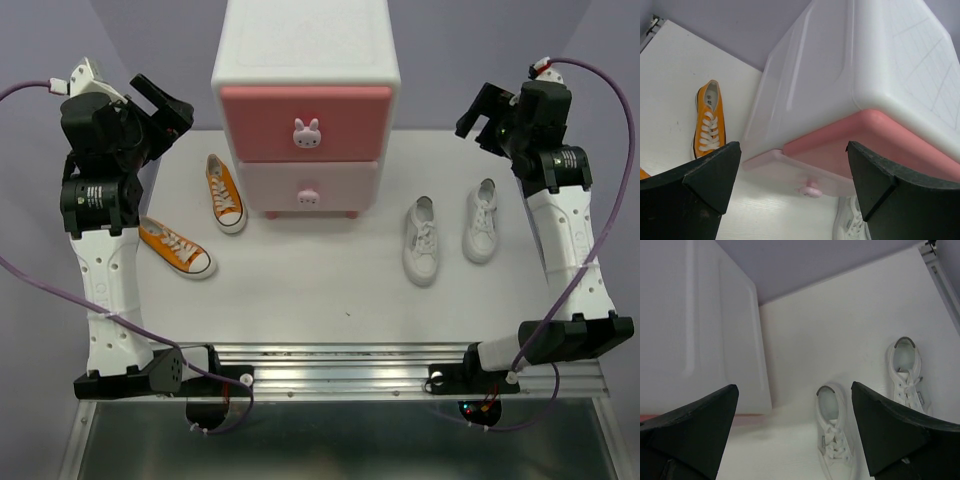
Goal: Place and organize the shoes in the shoe cabinet
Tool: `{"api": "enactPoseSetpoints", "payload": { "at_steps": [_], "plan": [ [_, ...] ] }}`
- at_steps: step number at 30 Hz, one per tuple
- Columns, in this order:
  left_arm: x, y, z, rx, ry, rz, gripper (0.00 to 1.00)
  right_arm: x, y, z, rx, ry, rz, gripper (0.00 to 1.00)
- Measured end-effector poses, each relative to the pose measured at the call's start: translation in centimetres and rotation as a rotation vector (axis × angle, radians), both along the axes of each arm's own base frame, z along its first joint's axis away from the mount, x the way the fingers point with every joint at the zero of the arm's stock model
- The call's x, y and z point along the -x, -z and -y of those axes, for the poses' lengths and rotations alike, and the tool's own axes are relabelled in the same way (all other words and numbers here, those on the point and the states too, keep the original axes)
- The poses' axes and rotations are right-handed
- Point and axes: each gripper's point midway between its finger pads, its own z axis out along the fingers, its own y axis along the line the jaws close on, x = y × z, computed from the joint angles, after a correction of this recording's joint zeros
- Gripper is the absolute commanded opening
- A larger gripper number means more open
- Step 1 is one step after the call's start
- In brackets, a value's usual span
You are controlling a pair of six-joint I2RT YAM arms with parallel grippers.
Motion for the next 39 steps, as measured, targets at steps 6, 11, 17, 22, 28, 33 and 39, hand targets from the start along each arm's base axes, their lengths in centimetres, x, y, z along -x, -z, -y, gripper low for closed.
{"api": "enactPoseSetpoints", "payload": {
  "at_steps": [6,11,17,22,28,33,39],
  "plan": [
    [-1.0,-2.2,1.2,0.039,0.059,0.05,0.99,0.4,-4.1,-1.4,-0.016,-0.088,0.128,1.0],
    [-2.6,-4.6,2.7,0.07,0.148,0.116,0.99,0.5,-5.4,-3.3,-0.039,-0.197,0.166,1.0],
    [-4.3,-5.6,4.3,0.111,0.247,0.152,0.99,1.2,-5.8,-5.5,-0.042,-0.344,0.176,1.0],
    [-6.3,-5.3,5.3,0.132,0.317,0.143,0.99,2.0,-7.2,-6.9,-0.038,-0.446,0.2,1.0],
    [-8.9,-4.4,5.9,0.137,0.366,0.115,0.99,3.9,-7.8,-11.5,-0.007,-0.599,0.19,1.0],
    [-10.1,-2.9,6.3,0.129,0.386,0.074,0.99,6.6,-6.1,-18.5,-0.002,-0.762,0.126,1.0],
    [-10.4,-1.8,6.6,0.117,0.407,0.044,0.99,8.5,-5.5,-22.6,0.011,-0.82,0.102,1.0]
  ]
}}
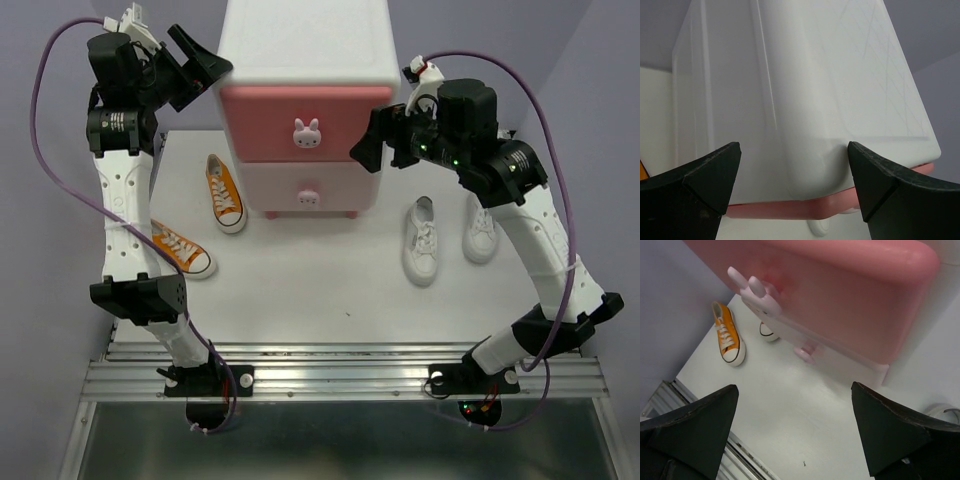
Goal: Place and organize the shoes in the shoe cabinet
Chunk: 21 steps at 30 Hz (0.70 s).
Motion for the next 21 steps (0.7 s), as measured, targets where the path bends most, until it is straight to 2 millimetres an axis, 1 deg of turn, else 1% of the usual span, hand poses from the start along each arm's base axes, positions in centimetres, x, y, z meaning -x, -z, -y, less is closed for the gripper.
{"api": "enactPoseSetpoints", "payload": {
  "at_steps": [3,6,9,11,13,14,15,18,21],
  "plan": [
    [0.0,-0.1,0.3,-0.005,0.014,0.005,0.99,-0.1,-0.2,-1.5,0.015,0.005,0.017,1.0],
    [-0.1,0.1,0.8,-0.006,0.036,0.004,0.99,-0.4,0.2,-2.9,0.053,0.032,0.039,1.0],
    [-0.3,0.1,1.4,-0.004,0.057,0.01,0.99,-0.6,1.1,-4.9,0.097,0.044,0.056,1.0],
    [-0.2,0.1,1.5,-0.003,0.063,0.011,0.99,-0.9,1.4,-6.7,0.13,0.061,0.087,1.0],
    [-0.3,0.1,1.7,-0.002,0.07,0.01,0.98,-1.1,1.5,-7.9,0.145,0.074,0.109,1.0],
    [-0.3,0.1,1.9,0.0,0.076,0.009,0.98,-1.2,1.6,-8.9,0.156,0.093,0.13,1.0],
    [-0.4,0.1,2.0,0.001,0.081,0.01,0.98,-1.4,1.8,-9.5,0.166,0.116,0.144,1.0],
    [-0.5,0.1,2.3,0.004,0.091,0.012,0.97,-1.9,2.4,-10.8,0.192,0.196,0.176,1.0],
    [-0.6,0.1,2.3,0.004,0.091,0.012,0.96,-2.4,2.8,-11.5,0.221,0.275,0.2,1.0]
  ]
}}
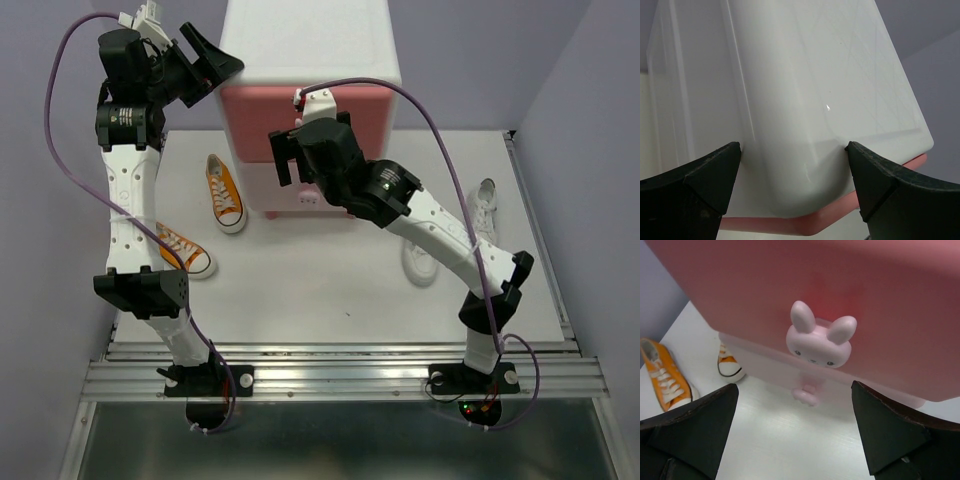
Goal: Place and organize the shoes in the shoe cabinet
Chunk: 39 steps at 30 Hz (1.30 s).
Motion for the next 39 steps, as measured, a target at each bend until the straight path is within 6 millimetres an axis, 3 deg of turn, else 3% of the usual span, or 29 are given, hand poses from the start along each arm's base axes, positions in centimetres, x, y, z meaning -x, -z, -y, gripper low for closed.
{"api": "enactPoseSetpoints", "payload": {
  "at_steps": [9,21,29,31,35,39],
  "plan": [
    [0.0,0.1,0.0,-0.002,-0.004,-0.001,0.95,-2.8,-1.1,0.8,-0.022,0.252,0.096,1.0],
    [-0.1,0.1,0.0,-0.002,-0.005,-0.002,0.95,-4.2,-1.4,0.8,-0.049,0.349,0.137,0.99],
    [-0.1,0.1,0.0,-0.002,-0.005,-0.003,0.95,-4.8,-0.7,-0.1,-0.071,0.369,0.139,0.78],
    [-0.1,0.1,0.0,-0.002,-0.005,-0.002,0.95,-4.9,-0.6,-0.2,-0.082,0.371,0.136,0.66],
    [-0.2,0.1,-0.1,-0.004,-0.009,-0.002,0.95,-5.3,-0.6,0.2,-0.11,0.388,0.131,0.57],
    [-0.2,0.1,-0.1,-0.006,-0.012,-0.003,0.95,-5.6,-0.6,0.3,-0.132,0.391,0.124,0.37]
  ]
}}
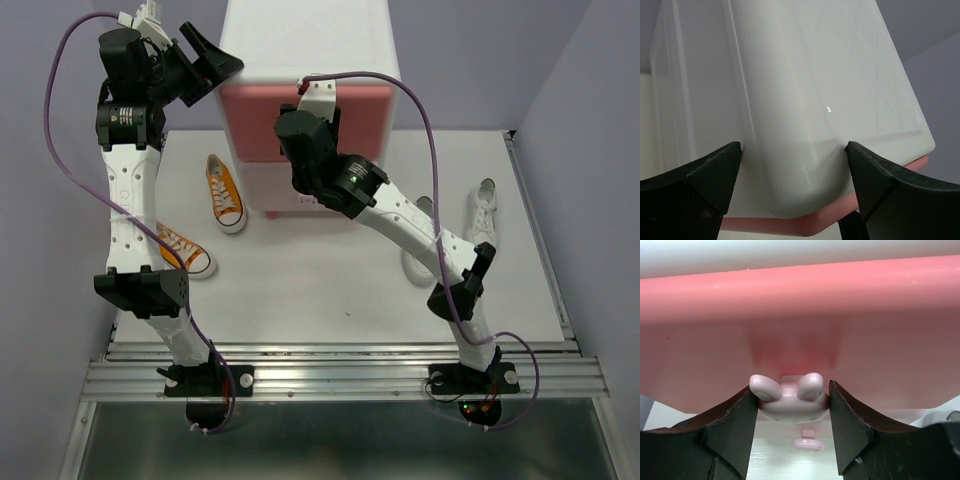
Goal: Place and organize the shoes in the shoe cabinet
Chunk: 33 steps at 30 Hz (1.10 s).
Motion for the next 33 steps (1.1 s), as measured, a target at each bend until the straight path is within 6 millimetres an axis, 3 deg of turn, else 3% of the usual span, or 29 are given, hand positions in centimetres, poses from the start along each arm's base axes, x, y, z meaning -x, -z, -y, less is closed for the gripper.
{"api": "enactPoseSetpoints", "payload": {
  "at_steps": [2,5,8,24,33],
  "plan": [
    [0.0,0.0,0.0,0.0,0.0,0.0,0.94,0.0,0.0,0.0,-0.01,-0.004,-0.003,0.33],
    [0.0,0.1,0.1,-0.001,0.002,-0.002,0.94,0.1,0.1,0.0,-0.018,-0.021,-0.009,0.18],
    [0.0,0.1,0.1,-0.002,0.001,-0.003,0.94,0.3,0.6,-0.1,-0.043,-0.044,-0.02,0.13],
    [-0.2,0.2,0.9,-0.013,-0.02,-0.006,0.94,2.2,0.6,0.7,-0.127,-0.095,-0.044,0.02],
    [-0.5,0.3,0.8,-0.019,-0.047,-0.006,0.93,7.7,1.0,-0.2,-0.128,-0.125,-0.1,0.01]
  ]
}}
